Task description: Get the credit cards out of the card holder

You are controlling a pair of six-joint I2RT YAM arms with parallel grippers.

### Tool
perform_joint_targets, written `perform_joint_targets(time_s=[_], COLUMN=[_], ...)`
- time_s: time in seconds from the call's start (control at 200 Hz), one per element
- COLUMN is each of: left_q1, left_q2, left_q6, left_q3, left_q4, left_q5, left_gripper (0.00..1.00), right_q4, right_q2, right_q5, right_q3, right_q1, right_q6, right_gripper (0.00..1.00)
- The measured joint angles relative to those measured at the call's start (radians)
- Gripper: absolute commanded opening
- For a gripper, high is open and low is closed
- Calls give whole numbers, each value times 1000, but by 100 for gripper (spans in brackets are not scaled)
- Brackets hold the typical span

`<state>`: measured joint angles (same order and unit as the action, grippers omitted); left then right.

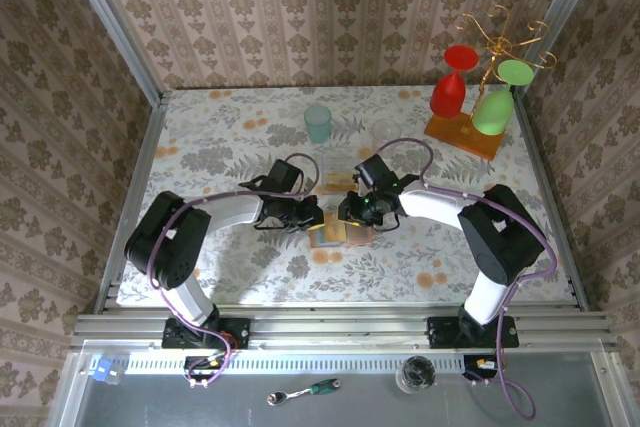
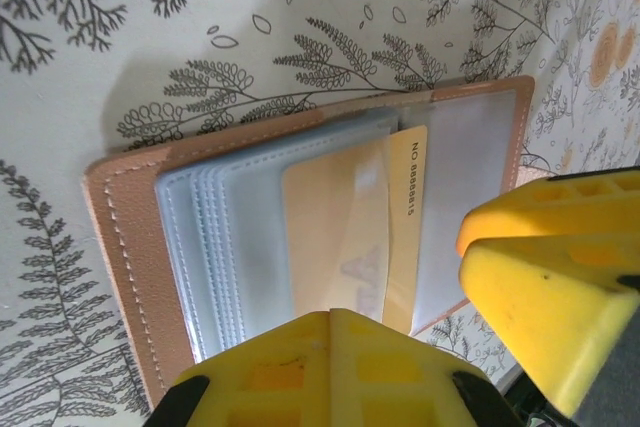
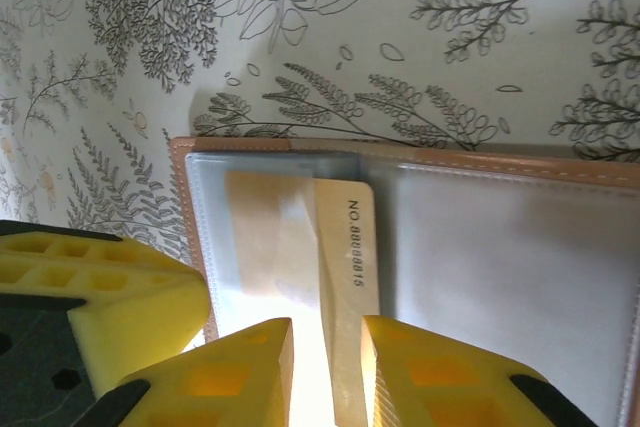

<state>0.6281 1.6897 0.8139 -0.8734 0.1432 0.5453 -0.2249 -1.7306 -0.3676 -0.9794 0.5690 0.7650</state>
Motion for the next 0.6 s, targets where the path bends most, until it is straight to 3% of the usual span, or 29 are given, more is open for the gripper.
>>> perform_joint_targets(time_s=[0.595], left_q1=[1], left_q2=[25], left_q6=[-26], left_q3=[0], left_q4=[29], left_q5=[-26], left_gripper=[0], right_q4=[43], right_q2=[-38], right_q5=[-41], right_q3=[17], right_q1=[-8], right_q6=[22], right_gripper=[27])
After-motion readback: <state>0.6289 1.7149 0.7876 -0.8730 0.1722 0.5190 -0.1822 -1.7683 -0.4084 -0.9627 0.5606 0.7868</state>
